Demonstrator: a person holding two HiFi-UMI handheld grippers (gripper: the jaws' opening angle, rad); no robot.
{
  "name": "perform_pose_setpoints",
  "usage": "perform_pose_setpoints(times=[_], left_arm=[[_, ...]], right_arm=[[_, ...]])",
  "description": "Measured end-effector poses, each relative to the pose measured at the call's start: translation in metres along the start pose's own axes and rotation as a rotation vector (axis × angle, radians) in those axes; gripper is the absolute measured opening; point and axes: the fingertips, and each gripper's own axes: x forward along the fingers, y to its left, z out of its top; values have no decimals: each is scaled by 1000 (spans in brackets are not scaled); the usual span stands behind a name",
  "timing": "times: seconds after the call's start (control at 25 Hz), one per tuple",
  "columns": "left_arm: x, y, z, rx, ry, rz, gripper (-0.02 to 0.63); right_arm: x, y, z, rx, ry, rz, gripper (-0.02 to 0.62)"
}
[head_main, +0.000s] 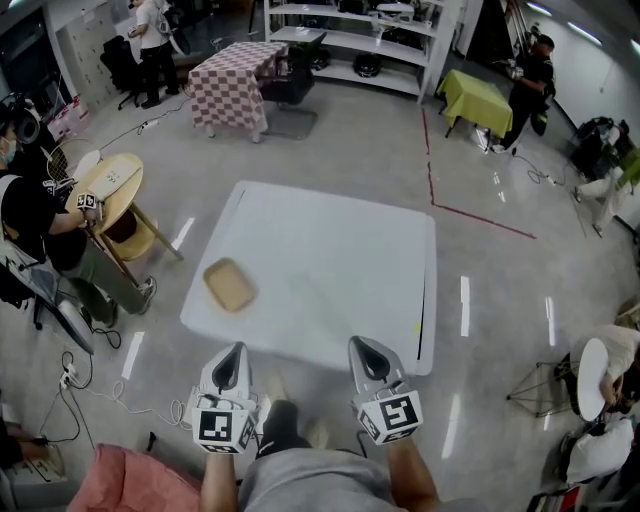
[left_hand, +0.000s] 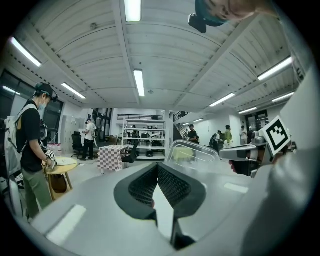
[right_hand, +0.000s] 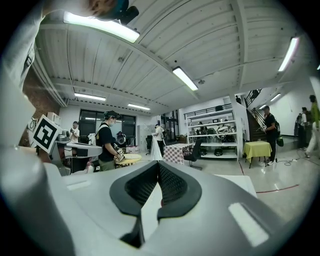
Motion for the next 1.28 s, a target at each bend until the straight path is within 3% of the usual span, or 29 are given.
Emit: perform_pose_setpoints(times=[1.28], left_arm=[[-11,5,-9,2,5,-9,12]], right_arm=[[0,18,-8,6,4,0,3]])
